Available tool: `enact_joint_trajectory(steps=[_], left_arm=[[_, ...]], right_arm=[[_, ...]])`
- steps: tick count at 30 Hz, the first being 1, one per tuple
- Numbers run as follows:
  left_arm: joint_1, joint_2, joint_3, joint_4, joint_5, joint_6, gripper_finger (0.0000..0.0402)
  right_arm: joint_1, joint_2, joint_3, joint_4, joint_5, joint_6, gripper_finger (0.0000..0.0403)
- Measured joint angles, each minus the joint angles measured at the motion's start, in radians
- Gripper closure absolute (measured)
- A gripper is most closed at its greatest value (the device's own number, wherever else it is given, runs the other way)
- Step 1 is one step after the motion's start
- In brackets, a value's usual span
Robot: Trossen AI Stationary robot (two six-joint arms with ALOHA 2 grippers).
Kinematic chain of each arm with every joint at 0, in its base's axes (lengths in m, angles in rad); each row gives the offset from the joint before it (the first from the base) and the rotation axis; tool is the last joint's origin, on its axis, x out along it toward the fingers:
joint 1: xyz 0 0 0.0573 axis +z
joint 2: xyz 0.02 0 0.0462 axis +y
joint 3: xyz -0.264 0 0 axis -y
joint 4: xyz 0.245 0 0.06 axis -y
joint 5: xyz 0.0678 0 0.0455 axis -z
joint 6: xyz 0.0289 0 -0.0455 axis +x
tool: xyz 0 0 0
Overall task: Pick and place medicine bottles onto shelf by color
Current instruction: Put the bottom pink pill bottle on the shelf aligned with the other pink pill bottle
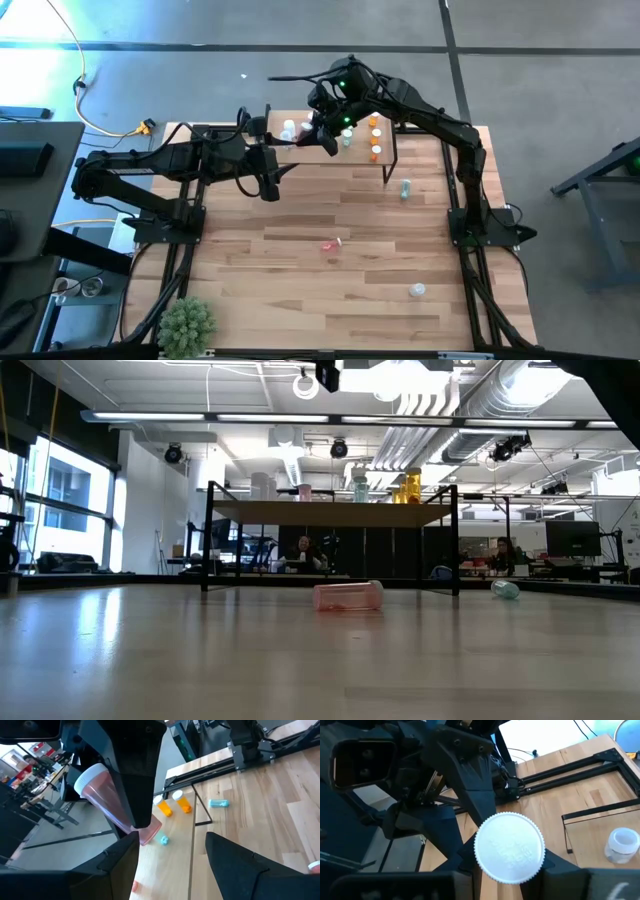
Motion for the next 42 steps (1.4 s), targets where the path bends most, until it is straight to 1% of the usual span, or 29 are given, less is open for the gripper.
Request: enact_joint_trajectory(steps=[9, 12, 17, 23, 32, 33, 35, 38, 39, 42], left_arm=[[0.0, -0.003, 0.0, 0.0, 0.002, -0.003, 0.0186], [0.0, -0.004, 0.0, 0.0, 0.002, -0.013, 0.0186], [0.0, -0.003, 0.0, 0.003, 0.001, -0.019, 0.0186], [0.0, -0.003, 0.0, 0.005, 0.002, -0.022, 0.0186], [-0.04, -0.003, 0.001, 0.01, -0.026, -0.023, 0.0186], [-0.044, -0.002, 0.001, 0.011, -0.023, -0.023, 0.0186], [-0.049, 0.003, 0.001, 0.025, 0.022, -0.025, 0.0186], [-0.052, 0.012, -0.005, 0.017, 0.085, -0.036, 0.0186], [-0.053, 0.012, -0.001, 0.029, 0.077, -0.037, 0.0186], [-0.06, 0.012, 0.0, 0.026, -0.009, -0.038, 0.0186]], right_arm=[[0.012, 0.0, 0.0, 0.032, 0.004, 0.041, 0.0329], [0.016, 0.0, -0.001, 0.052, 0.005, 0.08, 0.0329], [0.025, 0.0, -0.001, 0.058, 0.039, 0.105, 0.0329], [0.027, 0.0, -0.001, 0.062, 0.048, 0.134, 0.0329], [0.029, 0.0, -0.001, 0.106, 0.047, 0.163, 0.0329], [0.029, 0.0, -0.001, 0.112, 0.058, 0.164, 0.0329], [0.031, 0.002, 0.0, 0.168, 0.082, 0.166, 0.0329], [0.035, 0.002, 0.0, 0.199, 0.091, 0.171, 0.0329], [0.038, 0.002, 0.0, 0.201, 0.091, 0.17, 0.0329], [0.042, 0.002, 0.0, 0.183, 0.09, 0.167, 0.0329]])
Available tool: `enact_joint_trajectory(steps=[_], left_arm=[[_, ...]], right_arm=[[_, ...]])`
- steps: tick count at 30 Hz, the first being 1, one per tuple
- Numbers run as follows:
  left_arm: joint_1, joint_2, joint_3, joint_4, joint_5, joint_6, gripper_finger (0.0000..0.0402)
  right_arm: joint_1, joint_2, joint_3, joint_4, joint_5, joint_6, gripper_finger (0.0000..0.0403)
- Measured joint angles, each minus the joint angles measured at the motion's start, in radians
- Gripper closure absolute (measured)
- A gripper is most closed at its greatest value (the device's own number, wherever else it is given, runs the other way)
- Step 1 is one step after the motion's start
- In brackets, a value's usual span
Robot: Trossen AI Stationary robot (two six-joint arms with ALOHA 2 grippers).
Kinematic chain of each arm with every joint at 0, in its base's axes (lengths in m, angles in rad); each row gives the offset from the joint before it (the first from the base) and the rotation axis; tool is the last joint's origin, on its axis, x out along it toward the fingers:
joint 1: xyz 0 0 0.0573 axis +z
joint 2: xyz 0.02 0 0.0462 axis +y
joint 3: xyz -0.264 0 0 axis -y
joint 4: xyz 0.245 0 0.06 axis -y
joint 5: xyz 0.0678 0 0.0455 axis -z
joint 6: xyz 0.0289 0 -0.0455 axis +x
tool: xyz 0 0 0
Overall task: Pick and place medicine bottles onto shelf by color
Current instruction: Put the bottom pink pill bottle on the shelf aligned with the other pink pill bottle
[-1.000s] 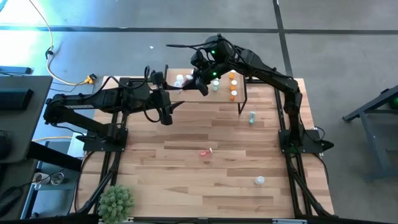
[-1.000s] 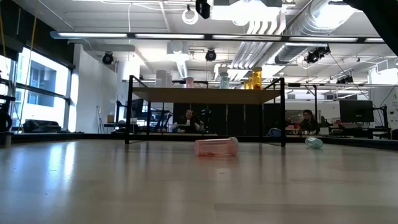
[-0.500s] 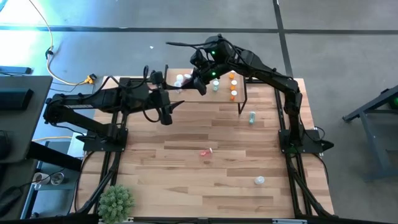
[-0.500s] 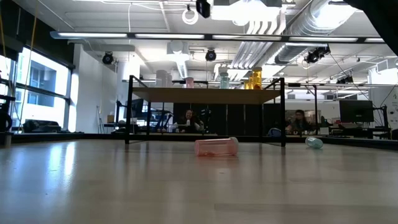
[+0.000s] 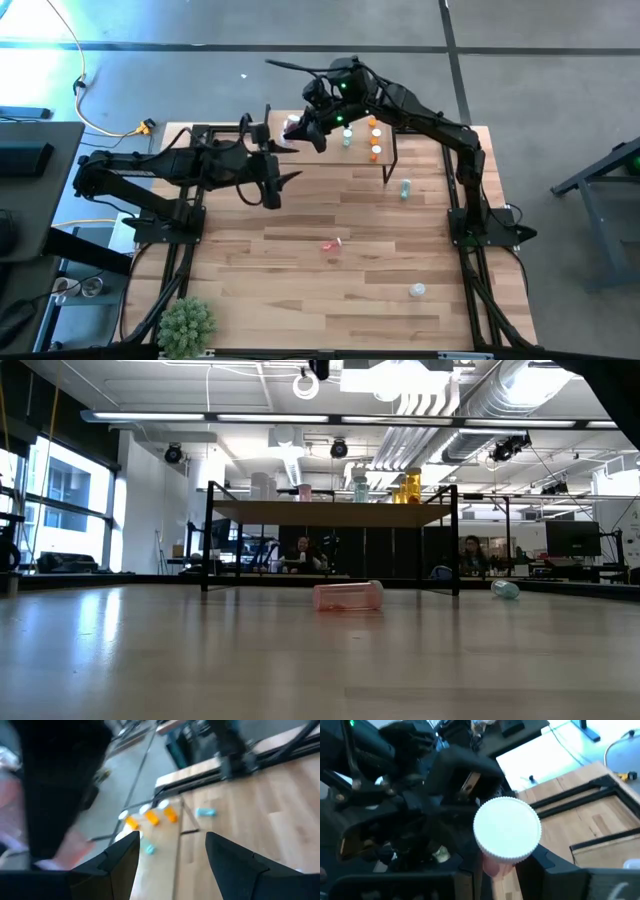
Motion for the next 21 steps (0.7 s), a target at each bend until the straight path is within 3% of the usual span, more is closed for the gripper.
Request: enact_joint_trajectory(steps=[11, 21], left_arm=[[-0.015, -0.002, -0.001, -0.009, -0.047, -0.009, 0.0186], [-0.025, -0.038, 0.0, -0.013, -0.105, -0.114, 0.0186]], right_arm=[[-0.019, 0.0, 0.0, -0.124, 0.004, -0.11, 0.0329], [-0.008, 0.0, 0.0, -0.388, 0.169, -0.399, 0.0329]])
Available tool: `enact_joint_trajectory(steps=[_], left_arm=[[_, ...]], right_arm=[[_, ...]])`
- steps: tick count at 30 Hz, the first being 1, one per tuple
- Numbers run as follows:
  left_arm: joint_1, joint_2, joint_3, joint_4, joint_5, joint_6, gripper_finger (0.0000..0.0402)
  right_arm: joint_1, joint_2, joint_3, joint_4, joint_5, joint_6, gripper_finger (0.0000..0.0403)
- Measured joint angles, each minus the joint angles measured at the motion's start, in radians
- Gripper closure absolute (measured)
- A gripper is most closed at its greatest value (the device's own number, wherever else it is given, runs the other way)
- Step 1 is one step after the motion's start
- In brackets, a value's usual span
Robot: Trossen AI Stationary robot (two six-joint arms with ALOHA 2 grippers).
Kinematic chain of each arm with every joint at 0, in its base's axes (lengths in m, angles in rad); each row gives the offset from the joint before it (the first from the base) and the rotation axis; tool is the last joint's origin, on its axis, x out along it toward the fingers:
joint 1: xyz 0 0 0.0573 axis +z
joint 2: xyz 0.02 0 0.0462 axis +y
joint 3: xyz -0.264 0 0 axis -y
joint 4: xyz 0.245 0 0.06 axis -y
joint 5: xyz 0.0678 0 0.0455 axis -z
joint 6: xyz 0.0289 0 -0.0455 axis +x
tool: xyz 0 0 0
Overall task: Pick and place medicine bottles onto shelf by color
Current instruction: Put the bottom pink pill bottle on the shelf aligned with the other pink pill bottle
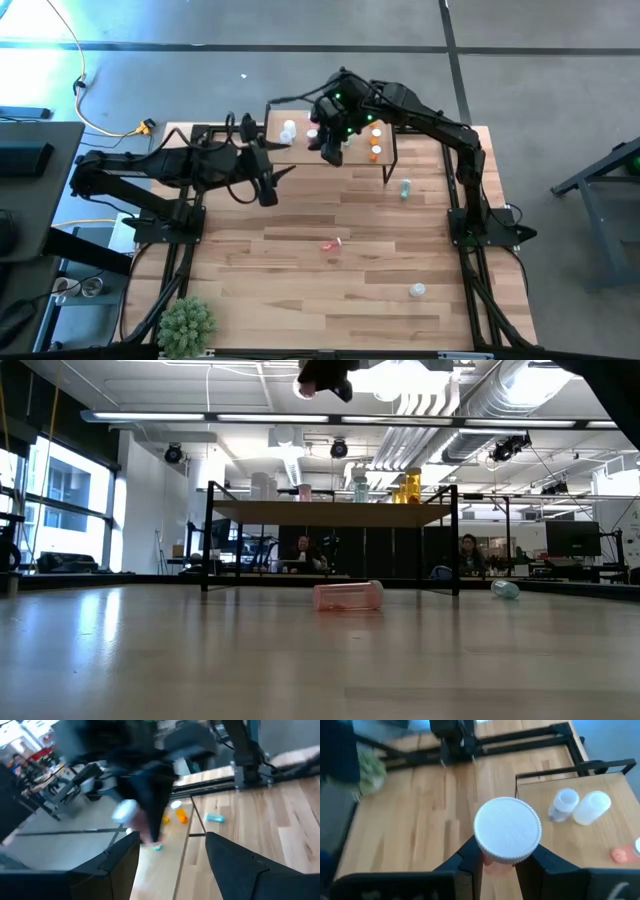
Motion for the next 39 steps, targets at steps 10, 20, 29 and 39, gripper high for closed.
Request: enact_joint_trajectory(steps=[10, 20, 29, 39], left_arm=[[0.111, -0.005, 0.0, -0.016, 0.159, -0.16, 0.0186], [0.215, 0.001, 0.0, -0.079, 0.447, -0.307, 0.0186], [0.231, 0.039, 0.001, -0.101, 0.501, -0.338, 0.0186], [0.232, 0.087, 0.001, -0.111, 0.537, -0.339, 0.0186]], right_arm=[[0.079, 0.004, -0.061, -0.023, 0.043, -0.098, 0.0329], [0.13, 0.03, -0.063, -0.012, 0.092, -0.071, 0.0329], [0.166, 0.057, -0.065, -0.004, 0.103, -0.044, 0.0329], [0.172, 0.055, -0.065, 0.02, 0.119, -0.008, 0.0329]])
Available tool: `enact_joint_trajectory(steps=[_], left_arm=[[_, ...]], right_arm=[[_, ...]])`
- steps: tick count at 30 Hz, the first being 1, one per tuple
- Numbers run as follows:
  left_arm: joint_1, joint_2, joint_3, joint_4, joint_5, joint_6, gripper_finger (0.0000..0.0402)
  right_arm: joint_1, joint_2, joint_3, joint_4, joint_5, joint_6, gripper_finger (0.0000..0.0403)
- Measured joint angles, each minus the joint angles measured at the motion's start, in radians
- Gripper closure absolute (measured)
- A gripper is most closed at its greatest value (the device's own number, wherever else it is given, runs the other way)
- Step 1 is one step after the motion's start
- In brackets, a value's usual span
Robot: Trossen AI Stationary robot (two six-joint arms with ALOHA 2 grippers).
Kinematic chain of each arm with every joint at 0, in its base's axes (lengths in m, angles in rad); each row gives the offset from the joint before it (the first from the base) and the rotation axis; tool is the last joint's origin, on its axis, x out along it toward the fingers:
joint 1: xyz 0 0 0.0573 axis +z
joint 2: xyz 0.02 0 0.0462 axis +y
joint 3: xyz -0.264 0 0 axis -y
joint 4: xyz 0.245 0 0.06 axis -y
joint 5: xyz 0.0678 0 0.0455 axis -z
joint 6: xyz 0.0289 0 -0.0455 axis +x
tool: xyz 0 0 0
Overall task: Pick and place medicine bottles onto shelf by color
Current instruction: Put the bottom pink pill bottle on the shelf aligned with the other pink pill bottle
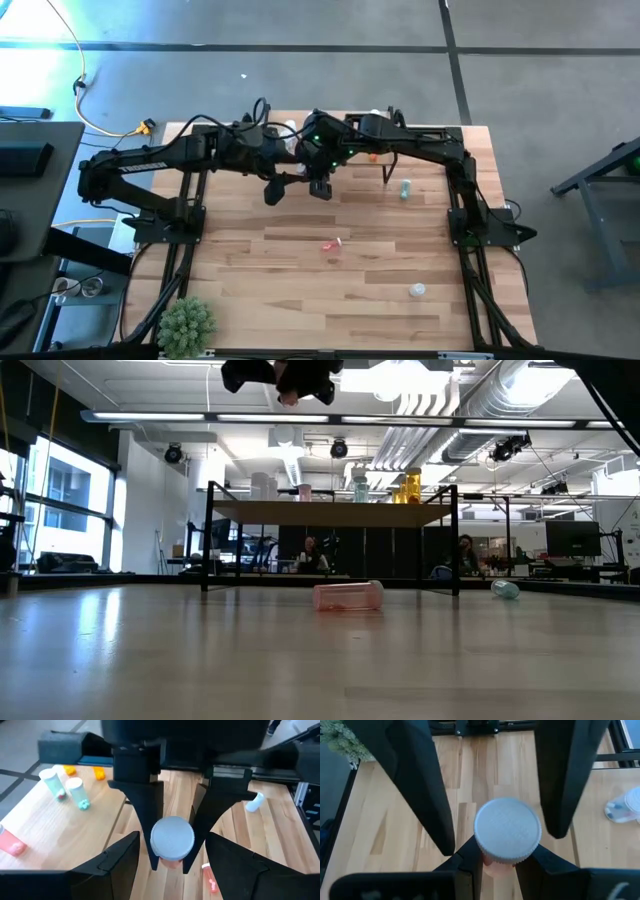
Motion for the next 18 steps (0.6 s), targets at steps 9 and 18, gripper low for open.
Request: enact_joint_trajectory(steps=[9, 18], left_arm=[[0.0, 0.001, 0.0, 0.006, -0.002, -0.003, 0.0187], [0.0, 0.001, 0.0, 0.007, -0.002, 0.001, 0.0248]], right_arm=[[0.004, 0.0, 0.0, 0.001, 0.0, 0.0, 0.0329], [0.004, 0.0, 0.0, 0.006, 0.0, -0.001, 0.0329]])
